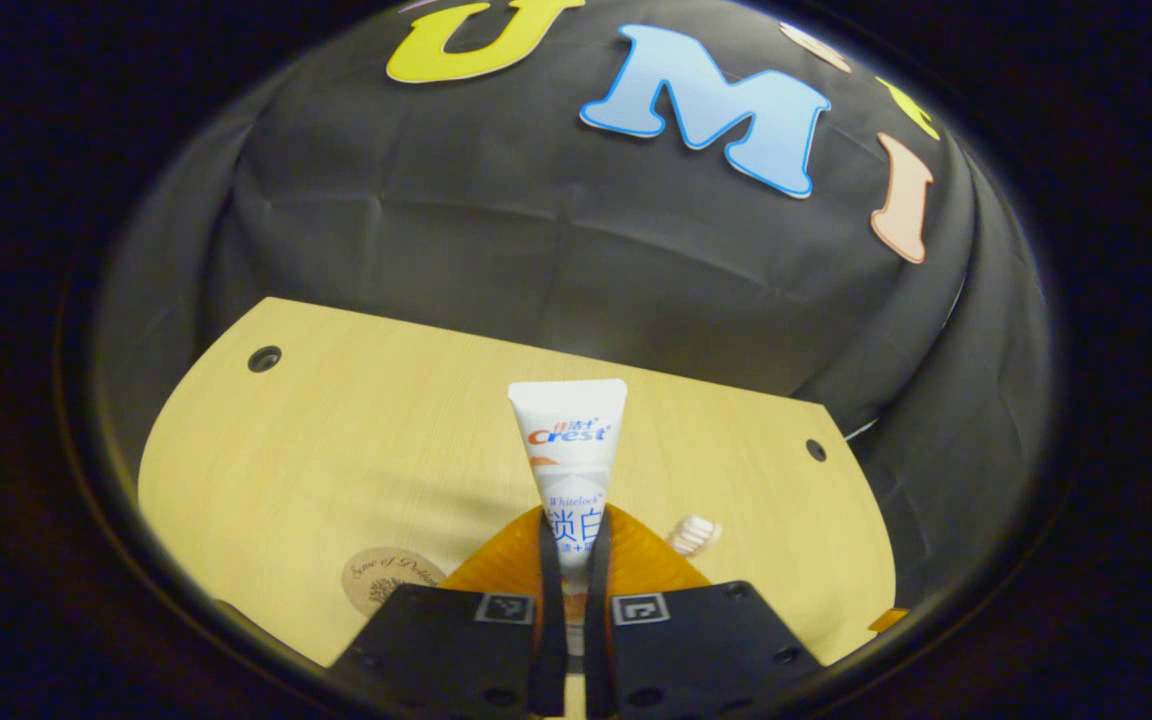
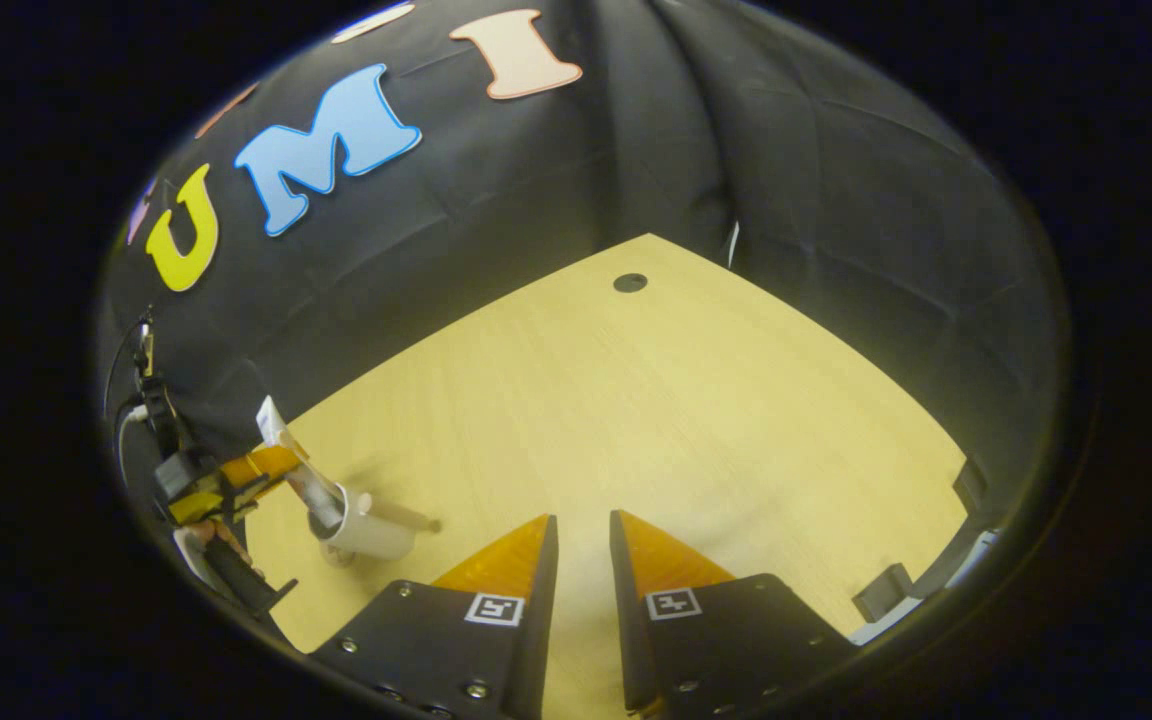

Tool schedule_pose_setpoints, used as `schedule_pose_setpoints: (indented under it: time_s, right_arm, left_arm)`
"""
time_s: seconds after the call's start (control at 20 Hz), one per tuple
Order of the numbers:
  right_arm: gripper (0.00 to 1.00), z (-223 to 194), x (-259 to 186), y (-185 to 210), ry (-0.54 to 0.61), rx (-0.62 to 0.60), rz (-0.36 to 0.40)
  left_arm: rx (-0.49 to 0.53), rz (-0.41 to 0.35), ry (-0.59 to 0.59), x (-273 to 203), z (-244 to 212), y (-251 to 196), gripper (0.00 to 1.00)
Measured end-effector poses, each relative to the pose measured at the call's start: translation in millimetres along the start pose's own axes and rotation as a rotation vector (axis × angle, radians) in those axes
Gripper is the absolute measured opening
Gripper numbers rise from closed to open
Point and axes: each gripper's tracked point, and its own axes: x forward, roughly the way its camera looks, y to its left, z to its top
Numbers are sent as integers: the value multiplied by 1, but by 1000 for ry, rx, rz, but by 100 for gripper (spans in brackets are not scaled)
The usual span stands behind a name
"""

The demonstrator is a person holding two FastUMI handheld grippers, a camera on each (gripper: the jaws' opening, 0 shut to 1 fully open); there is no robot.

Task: Put the toothbrush and toothpaste on the desktop into the cup, then pick up the cup and place it on the coaster on the desktop.

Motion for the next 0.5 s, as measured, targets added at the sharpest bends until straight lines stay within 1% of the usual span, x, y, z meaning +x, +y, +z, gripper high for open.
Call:
schedule_pose_setpoints:
  time_s: [0.05,0.1,0.15,0.25,0.3,0.35,0.4,0.45,0.5]
  right_arm:
    - [29,1,0,1,-2,0,1]
    - [29,3,1,2,-5,-1,3]
    - [29,6,3,5,-7,-2,5]
    - [29,10,4,10,-10,-6,12]
    - [29,9,4,11,-9,-11,15]
    - [29,10,5,15,-8,-18,21]
    - [29,11,6,19,-5,-27,29]
    - [29,10,7,22,-1,-38,40]
    - [29,9,8,25,4,-53,51]
  left_arm:
    - [4,1,8,-1,-5,1,17]
    - [6,-4,17,-1,-10,2,18]
    - [8,-14,27,-4,-15,0,26]
    - [34,14,29,-4,-21,4,33]
    - [47,27,20,-7,-20,7,31]
    - [53,20,13,-9,-16,3,60]
    - [49,15,9,-13,-13,3,65]
    - [38,11,-1,-14,-9,3,82]
    - [27,9,-13,-19,-6,3,84]
